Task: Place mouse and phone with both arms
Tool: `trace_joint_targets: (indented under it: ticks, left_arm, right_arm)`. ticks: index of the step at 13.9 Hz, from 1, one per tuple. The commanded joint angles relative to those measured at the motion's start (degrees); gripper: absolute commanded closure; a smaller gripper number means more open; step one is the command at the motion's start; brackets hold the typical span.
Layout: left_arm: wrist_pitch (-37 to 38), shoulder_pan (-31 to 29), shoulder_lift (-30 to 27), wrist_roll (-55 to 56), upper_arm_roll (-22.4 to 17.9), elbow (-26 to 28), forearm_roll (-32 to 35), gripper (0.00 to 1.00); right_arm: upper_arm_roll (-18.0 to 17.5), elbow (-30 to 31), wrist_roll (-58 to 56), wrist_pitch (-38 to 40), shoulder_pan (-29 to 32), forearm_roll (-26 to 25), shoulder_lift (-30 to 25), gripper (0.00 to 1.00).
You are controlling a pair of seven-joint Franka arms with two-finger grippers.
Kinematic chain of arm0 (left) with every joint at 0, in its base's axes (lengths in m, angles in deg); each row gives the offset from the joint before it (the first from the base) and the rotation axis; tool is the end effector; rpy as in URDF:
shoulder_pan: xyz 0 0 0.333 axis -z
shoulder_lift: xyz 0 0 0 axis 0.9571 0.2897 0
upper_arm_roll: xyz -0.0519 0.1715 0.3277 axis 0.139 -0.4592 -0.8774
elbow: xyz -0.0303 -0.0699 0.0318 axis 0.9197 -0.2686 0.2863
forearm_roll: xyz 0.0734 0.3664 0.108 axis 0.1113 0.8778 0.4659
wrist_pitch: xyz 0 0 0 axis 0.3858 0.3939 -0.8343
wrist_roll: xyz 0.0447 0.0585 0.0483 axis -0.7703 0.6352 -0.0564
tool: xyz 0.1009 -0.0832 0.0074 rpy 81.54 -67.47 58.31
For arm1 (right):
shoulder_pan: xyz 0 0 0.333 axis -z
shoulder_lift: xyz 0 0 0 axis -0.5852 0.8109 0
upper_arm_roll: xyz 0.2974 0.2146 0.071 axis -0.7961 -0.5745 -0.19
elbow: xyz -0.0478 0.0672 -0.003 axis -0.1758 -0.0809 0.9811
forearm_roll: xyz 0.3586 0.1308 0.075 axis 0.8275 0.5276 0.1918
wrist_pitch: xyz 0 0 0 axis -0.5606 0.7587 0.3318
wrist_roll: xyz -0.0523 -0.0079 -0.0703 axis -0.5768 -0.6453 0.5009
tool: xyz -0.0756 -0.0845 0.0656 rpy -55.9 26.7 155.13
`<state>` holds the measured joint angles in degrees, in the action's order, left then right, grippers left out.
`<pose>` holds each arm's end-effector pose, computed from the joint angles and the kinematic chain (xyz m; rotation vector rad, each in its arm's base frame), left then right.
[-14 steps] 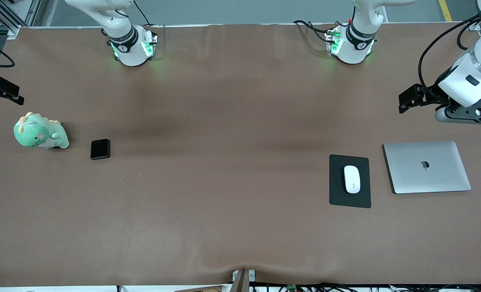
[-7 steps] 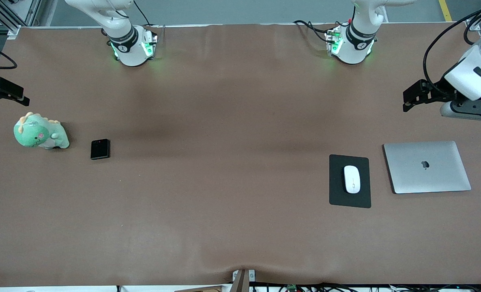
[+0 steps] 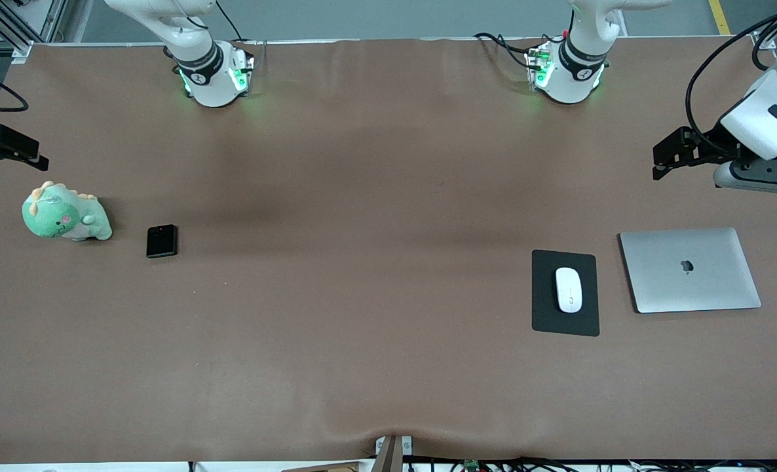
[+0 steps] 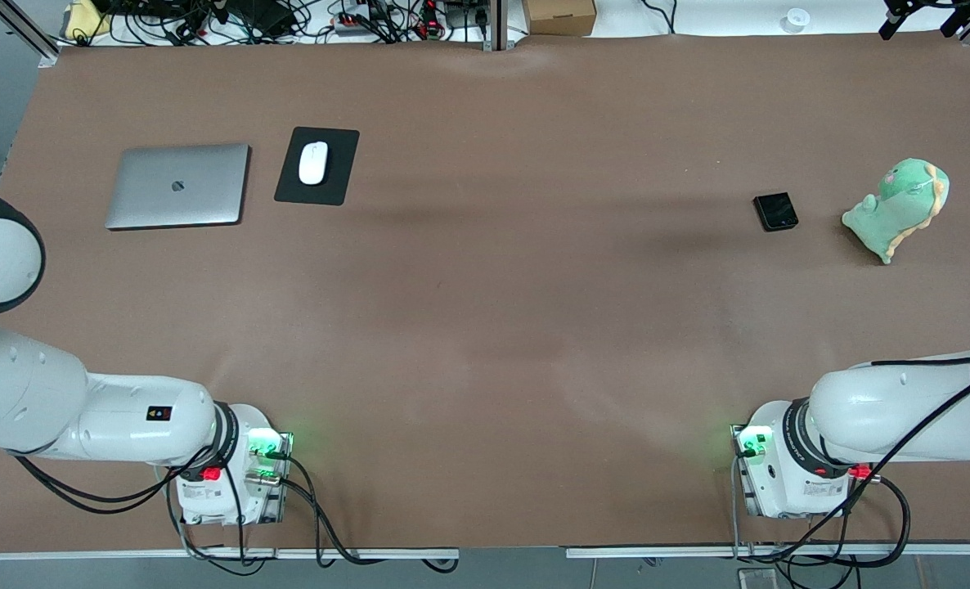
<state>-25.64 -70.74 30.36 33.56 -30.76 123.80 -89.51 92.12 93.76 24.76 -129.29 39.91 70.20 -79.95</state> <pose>0.5553 -0.0801 0.6683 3.1259 -0.2489 0.0244 0.5294 -0.0745 0.6558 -3.1001 -0.0849 0.1032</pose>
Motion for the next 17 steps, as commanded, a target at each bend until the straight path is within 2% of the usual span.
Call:
trace_joint_targets:
  ticks: [1,5,9,10,14,17]
  left_arm:
    - [0.9,-0.4,0.2,-1.2,0.5,-0.9,0.9,0.00]
    - [0.9,-0.5,0.3,-1.2,0.5,-0.9,1.1,0.00]
    - [0.9,-0.3,0.2,-0.8,0.6,-0.9,1.1,0.00]
    - [0.9,-0.3,0.2,-0.7,0.6,-0.9,1.1,0.00]
    - [0.9,-0.4,0.3,-0.6,0.6,-0.9,1.0,0.00]
    - [0.9,-0.5,0.3,-0.7,0.5,-0.8,1.0,0.00]
  right_arm:
    - [0.0,-2.5,0.5,0.8,0.7,0.2,0.4,0.00]
    - [0.1,-7.5,1.0,0.9,0.3,-1.0,3.7,0.00]
    - [-0.2,-7.5,1.0,1.1,-3.9,-8.7,3.8,0.00]
    - [-0.2,-7.4,0.9,1.0,-4.6,-9.3,3.9,0.00]
    - [-0.2,-7.7,0.3,-0.3,-4.1,-8.9,3.9,0.00]
    - [0.2,-7.0,0.3,-0.1,-0.6,-7.4,4.1,0.00]
